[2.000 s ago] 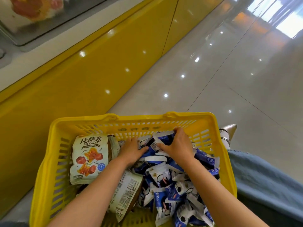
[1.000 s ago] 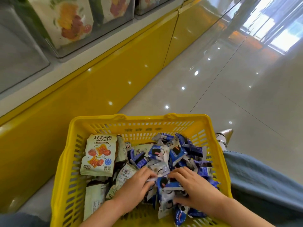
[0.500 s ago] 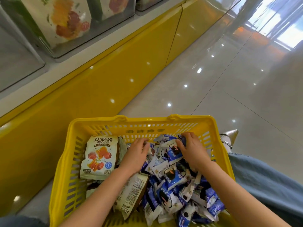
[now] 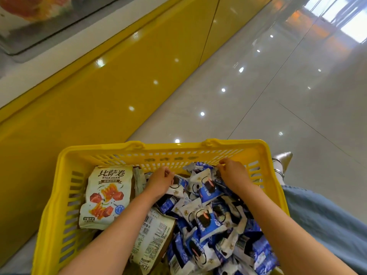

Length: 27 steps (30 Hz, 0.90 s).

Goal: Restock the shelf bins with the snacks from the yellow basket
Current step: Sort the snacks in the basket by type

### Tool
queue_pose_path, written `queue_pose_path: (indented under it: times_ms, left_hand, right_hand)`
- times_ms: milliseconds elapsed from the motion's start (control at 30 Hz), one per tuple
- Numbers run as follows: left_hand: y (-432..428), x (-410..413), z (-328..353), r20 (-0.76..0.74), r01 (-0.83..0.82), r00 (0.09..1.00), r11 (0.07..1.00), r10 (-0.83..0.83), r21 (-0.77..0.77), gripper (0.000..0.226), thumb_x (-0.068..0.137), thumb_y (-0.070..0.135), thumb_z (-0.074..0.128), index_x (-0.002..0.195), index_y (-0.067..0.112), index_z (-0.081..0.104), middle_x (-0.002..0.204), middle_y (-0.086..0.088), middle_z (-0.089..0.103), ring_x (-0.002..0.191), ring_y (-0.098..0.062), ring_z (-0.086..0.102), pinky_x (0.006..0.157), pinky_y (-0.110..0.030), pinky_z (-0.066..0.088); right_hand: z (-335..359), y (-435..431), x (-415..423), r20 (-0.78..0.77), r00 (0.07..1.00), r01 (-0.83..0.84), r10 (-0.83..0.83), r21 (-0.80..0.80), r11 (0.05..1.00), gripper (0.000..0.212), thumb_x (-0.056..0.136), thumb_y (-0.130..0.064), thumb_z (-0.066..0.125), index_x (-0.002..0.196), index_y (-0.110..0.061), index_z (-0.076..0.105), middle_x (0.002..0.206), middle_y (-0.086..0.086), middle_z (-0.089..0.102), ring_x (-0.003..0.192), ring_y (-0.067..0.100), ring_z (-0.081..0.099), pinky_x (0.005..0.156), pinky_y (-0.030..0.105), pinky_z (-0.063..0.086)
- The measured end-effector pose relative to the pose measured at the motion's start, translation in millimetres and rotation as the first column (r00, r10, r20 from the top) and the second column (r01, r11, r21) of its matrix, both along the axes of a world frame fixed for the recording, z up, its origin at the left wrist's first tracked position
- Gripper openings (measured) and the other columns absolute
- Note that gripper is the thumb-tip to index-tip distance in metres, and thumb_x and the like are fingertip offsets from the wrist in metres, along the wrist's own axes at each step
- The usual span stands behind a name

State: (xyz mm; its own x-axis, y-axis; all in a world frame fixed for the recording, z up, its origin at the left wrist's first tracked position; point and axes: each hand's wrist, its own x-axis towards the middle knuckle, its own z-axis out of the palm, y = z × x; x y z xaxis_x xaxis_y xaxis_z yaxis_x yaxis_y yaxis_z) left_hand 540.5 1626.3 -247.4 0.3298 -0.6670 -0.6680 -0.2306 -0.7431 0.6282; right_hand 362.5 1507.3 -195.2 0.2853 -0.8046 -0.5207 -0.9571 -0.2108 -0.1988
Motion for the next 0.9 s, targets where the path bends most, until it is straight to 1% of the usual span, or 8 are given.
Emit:
queue_pose_path:
  times_ms: [67, 167, 233, 333, 400, 500, 667, 900]
  left_hand:
    - [0.5, -1.2, 0.0, -0.013, 0.035, 0.999, 0.999, -0.034, 0.028, 0.008, 0.093, 0.029, 0.051, 0.092, 0.02, 0.052, 0.084, 0.001, 0.054, 0.081, -0.016, 0.052, 0.06, -0.024, 0.037]
    - [0.8, -3.2, 2.7, -0.019, 0.157, 0.988, 0.984, -0.156, 0.079, 0.042, 0.092, 0.036, 0.053, 0.129, 0.018, 0.046, 0.116, -0.007, 0.052, 0.101, -0.021, 0.054, 0.078, -0.026, 0.041]
    - [1.2, -5.0, 2.9, -0.007, 0.27, 0.963, 0.956, -0.271, 0.115, 0.027, 0.093, 0.041, 0.047, 0.109, 0.022, 0.058, 0.117, -0.009, 0.052, 0.102, -0.022, 0.053, 0.077, -0.026, 0.038]
    - [1.3, -4.0, 5.8, -0.021, 0.346, 0.938, 0.927, -0.347, 0.146, 0.038, 0.094, 0.044, 0.04, 0.065, 0.02, 0.045, 0.069, -0.004, 0.049, 0.068, -0.02, 0.048, 0.055, -0.028, 0.027]
    - [1.3, -2.0, 5.7, -0.018, 0.418, 0.907, 0.893, -0.421, 0.164, 0.036, 0.093, 0.05, 0.038, 0.085, 0.022, 0.059, 0.089, -0.008, 0.059, 0.096, -0.027, 0.055, 0.072, -0.031, 0.037]
    - [6.8, -1.7, 12.5, 0.1, 0.488, 0.851, 0.846, -0.516, 0.216, 0.054, 0.09, 0.061, 0.033, 0.125, 0.024, 0.051, 0.136, -0.01, 0.044, 0.135, -0.032, 0.023, 0.105, -0.044, 0.025]
    - [13.3, -5.4, 17.3, -0.028, 0.298, 0.955, 0.951, -0.297, 0.085, 0.032, 0.098, 0.041, 0.032, 0.084, 0.017, 0.049, 0.083, -0.003, 0.052, 0.083, -0.021, 0.048, 0.074, -0.032, 0.038]
    - [26.0, -4.8, 21.1, -0.007, 0.264, 0.965, 0.962, -0.264, 0.068, 0.032, 0.096, 0.031, 0.047, 0.115, 0.007, 0.058, 0.115, -0.015, 0.063, 0.1, -0.023, 0.058, 0.084, -0.029, 0.043]
  right_hand:
    - [-3.7, -0.7, -1.4, -0.029, 1.0, 0.011, -0.009, 0.051, 0.999, 0.036, 0.097, -0.029, 0.046, 0.128, -0.01, 0.051, 0.121, 0.013, 0.061, 0.109, 0.028, 0.057, 0.085, 0.033, 0.045]
    - [-7.6, 2.2, -2.9, -0.051, 0.999, 0.012, -0.007, 0.094, 0.995, 0.033, 0.097, -0.024, 0.046, 0.125, -0.01, 0.055, 0.125, 0.015, 0.057, 0.11, 0.03, 0.055, 0.085, 0.033, 0.044]
    - [-9.9, 6.3, -4.3, -0.074, 0.997, -0.018, 0.025, 0.082, 0.996, 0.03, 0.098, -0.022, 0.042, 0.12, -0.008, 0.058, 0.126, 0.017, 0.05, 0.113, 0.031, 0.048, 0.088, 0.034, 0.042]
    - [-11.7, 13.0, -5.6, -0.107, 0.993, -0.044, 0.047, 0.029, 0.999, 0.032, 0.099, -0.022, 0.038, 0.12, -0.008, 0.058, 0.126, 0.015, 0.043, 0.118, 0.03, 0.039, 0.092, 0.034, 0.039]
    - [-11.6, 15.0, -5.8, -0.09, 0.996, -0.021, 0.022, 0.015, 1.0, 0.031, 0.097, -0.019, 0.04, 0.12, -0.007, 0.057, 0.127, 0.014, 0.043, 0.117, 0.028, 0.041, 0.091, 0.034, 0.041]
    - [-11.0, 11.5, -7.1, -0.054, 0.999, -0.004, 0.009, 0.093, 0.996, 0.027, 0.095, -0.013, 0.042, 0.118, -0.007, 0.055, 0.125, 0.013, 0.049, 0.11, 0.028, 0.049, 0.087, 0.033, 0.042]
    - [-8.4, 9.0, -9.5, -0.02, 0.999, 0.034, -0.032, 0.091, 0.995, 0.024, 0.091, -0.002, 0.046, 0.11, 0.0, 0.06, 0.113, 0.017, 0.061, 0.102, 0.03, 0.056, 0.084, 0.035, 0.047]
    - [9.6, 17.9, -15.1, 0.091, 0.994, 0.07, -0.066, -0.047, 0.996, 0.023, 0.089, 0.002, 0.051, 0.096, -0.01, 0.069, 0.105, 0.009, 0.065, 0.091, 0.023, 0.059, 0.076, 0.031, 0.048]
